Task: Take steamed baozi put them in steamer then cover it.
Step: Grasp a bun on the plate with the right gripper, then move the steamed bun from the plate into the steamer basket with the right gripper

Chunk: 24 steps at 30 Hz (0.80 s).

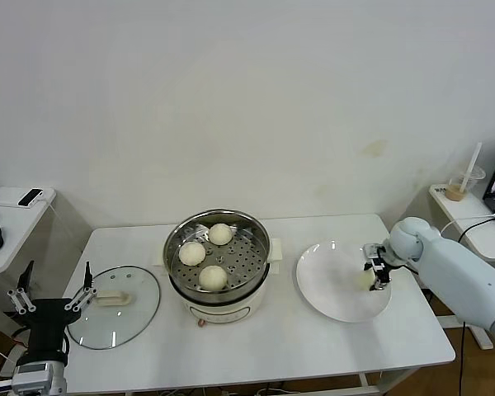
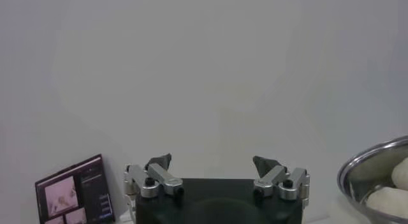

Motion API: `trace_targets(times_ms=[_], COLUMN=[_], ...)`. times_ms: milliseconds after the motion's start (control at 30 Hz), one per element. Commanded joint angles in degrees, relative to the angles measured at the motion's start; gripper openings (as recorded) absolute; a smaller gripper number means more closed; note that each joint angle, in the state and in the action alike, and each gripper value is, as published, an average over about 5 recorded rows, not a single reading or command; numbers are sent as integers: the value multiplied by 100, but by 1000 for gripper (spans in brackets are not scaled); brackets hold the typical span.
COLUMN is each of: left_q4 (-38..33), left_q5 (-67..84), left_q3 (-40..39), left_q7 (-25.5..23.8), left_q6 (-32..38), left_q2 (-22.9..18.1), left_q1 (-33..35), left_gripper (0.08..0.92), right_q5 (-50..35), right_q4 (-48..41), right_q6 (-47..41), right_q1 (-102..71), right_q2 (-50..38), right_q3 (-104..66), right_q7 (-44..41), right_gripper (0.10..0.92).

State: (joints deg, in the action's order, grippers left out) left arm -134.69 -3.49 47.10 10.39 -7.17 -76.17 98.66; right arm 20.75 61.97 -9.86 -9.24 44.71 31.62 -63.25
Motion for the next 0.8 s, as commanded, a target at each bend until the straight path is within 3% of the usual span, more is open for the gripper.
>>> trace_targets(times_ms=[33,433,800], left_q4=[53,527,981], left_q5=[50,1557,1628], left_q3=[-38,-152,4], left_q7=[-5,176,544], left_q6=[-11,-185,-215], left_q2=[33,504,543], left_q1=[-15,-50,-69], left_gripper=[823,823,823], right_q5=[-304,-1820,-3225], right_q4=[355,1807,2385], right_q6=[-152,-801,-1403], right_q1=[197,2201,4258], right_q2=[-183,-715,208], right_q3=[115,1303,2603], right_q7=[-137,-97,296], right_gripper=[597,602,610])
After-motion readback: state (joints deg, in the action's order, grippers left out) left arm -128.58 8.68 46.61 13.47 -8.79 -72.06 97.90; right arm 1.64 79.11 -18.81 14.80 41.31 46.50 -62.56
